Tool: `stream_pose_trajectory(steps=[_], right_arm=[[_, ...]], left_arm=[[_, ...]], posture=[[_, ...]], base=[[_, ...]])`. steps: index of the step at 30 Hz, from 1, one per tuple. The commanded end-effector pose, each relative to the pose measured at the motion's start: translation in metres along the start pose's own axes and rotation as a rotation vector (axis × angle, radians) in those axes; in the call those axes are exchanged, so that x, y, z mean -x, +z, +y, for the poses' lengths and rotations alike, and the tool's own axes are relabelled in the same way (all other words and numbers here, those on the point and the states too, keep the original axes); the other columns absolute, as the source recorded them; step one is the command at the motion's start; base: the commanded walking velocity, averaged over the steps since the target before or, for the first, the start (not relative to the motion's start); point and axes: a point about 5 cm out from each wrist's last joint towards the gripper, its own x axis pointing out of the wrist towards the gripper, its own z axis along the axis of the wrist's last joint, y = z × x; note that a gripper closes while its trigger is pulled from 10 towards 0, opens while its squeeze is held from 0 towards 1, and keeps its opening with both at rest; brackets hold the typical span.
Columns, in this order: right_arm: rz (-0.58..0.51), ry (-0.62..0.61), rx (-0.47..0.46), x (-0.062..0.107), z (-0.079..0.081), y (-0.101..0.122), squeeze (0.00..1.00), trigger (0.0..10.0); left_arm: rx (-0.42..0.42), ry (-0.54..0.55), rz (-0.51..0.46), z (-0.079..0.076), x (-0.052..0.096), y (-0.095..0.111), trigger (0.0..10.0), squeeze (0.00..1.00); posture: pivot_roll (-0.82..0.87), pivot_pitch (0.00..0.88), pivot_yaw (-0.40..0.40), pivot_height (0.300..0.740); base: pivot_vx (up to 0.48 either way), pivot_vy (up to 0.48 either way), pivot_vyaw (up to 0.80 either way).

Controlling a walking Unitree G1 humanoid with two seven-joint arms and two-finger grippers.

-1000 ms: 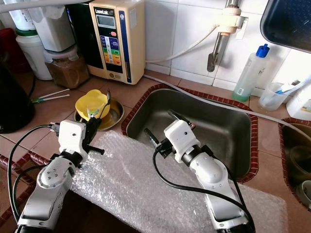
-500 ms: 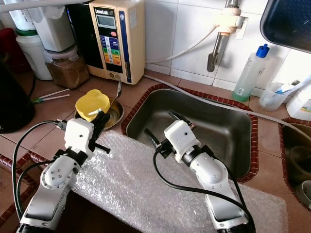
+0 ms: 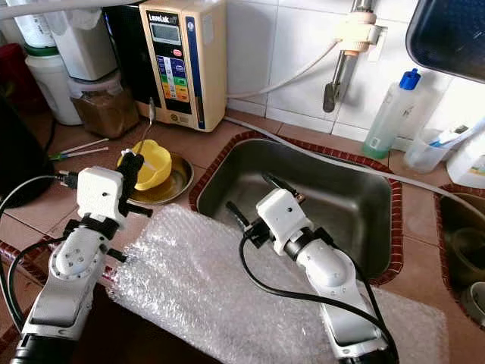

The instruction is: Kitchen organization

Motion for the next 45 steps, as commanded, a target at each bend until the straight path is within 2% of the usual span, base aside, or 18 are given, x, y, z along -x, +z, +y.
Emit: stream_pose_trajectory(steps=[1,5,6,9,14,20,25,29,34,38,39,40,42,43,45], right_arm=[[0.006,-0.003,0.007,0.001,0.0,-0.002,0.0,10.0],[0.007,-0.003,0.009,0.001,0.0,-0.002,0.0,10.0],[0.009,-0.001,0.01,0.001,0.0,-0.003,0.0,10.0],[0.009,0.001,0.011,0.001,0.0,-0.003,0.0,10.0],[0.01,0.003,0.011,0.001,0.0,-0.003,0.0,10.0],[0.012,0.003,0.011,0.001,0.001,-0.004,0.0,10.0],[0.014,0.003,0.012,0.002,0.001,-0.004,0.0,10.0],[0.0,-0.024,-0.021,-0.001,-0.005,-0.001,0.0,10.0],[-0.033,-0.11,-0.148,-0.006,-0.023,0.008,0.0,10.0],[-0.052,-0.181,-0.263,-0.006,-0.037,0.01,0.0,10.0],[-0.052,-0.181,-0.263,-0.006,-0.037,0.01,0.0,10.0],[-0.064,-0.207,-0.348,-0.007,-0.041,0.012,0.0,10.0],[-0.073,-0.219,-0.421,-0.008,-0.043,0.013,0.0,10.0],[-0.073,-0.219,-0.421,-0.008,-0.043,0.013,0.0,10.0],[-0.092,-0.217,-0.573,-0.009,-0.045,0.015,0.0,10.0]], left_arm=[[-0.008,0.007,-0.025,0.001,-0.003,0.005,10.0,0.0],[0.005,0.001,-0.047,-0.002,-0.007,0.012,10.0,0.0],[0.041,0.0,-0.039,-0.004,-0.009,0.014,10.0,0.0],[0.073,-0.007,-0.051,-0.009,-0.012,0.023,10.0,0.0],[0.068,-0.017,-0.118,-0.013,-0.015,0.039,10.0,0.0],[0.071,-0.022,-0.077,-0.013,-0.012,0.03,10.0,0.0],[0.07,-0.025,-0.073,-0.014,-0.012,0.031,10.0,0.0],[0.064,-0.126,-0.085,-0.026,-0.016,0.032,10.0,0.0],[0.03,-0.215,-0.099,-0.041,-0.016,0.028,10.0,0.0],[0.035,-0.245,-0.084,-0.05,-0.016,0.021,10.0,0.0],[0.035,-0.245,-0.084,-0.05,-0.016,0.021,10.0,0.0],[0.002,-0.282,-0.084,-0.056,-0.017,0.016,10.0,0.0],[-0.029,-0.311,-0.087,-0.059,-0.016,0.012,10.0,0.0],[-0.029,-0.311,-0.087,-0.059,-0.016,0.012,10.0,0.0],[-0.077,-0.365,-0.092,-0.064,-0.015,0.006,10.0,0.0]], posture=[[0.01,0.0,-0.001,0.74],[0.01,0.0,-0.002,0.74],[0.01,0.0,-0.002,0.74],[0.01,0.0,-0.003,0.74],[0.01,0.0,-0.004,0.74],[0.01,0.0,-0.002,0.74],[0.01,0.0,-0.003,0.74],[0.01,0.0,-0.004,0.74],[0.0,0.0,-0.001,0.74],[0.0,0.0,-0.001,0.74],[0.0,0.0,-0.001,0.74],[-0.01,0.0,0.002,0.74],[-0.01,0.0,0.002,0.74],[-0.01,0.0,0.002,0.74],[-0.01,0.0,0.0,0.74]], base=[[0.0,0.0,0.0],[0.0,0.0,0.0],[0.0,0.0,0.0],[0.0,0.0,0.0],[0.0,0.0,0.0],[0.0,0.0,0.0],[0.0,0.0,0.0],[0.0,0.0,0.0],[0.0,0.0,0.0],[0.0,0.0,0.0],[0.0,0.0,0.0],[0.0,0.0,0.0],[0.0,0.0,0.0],[0.0,0.0,0.0],[0.0,0.0,0.0]])
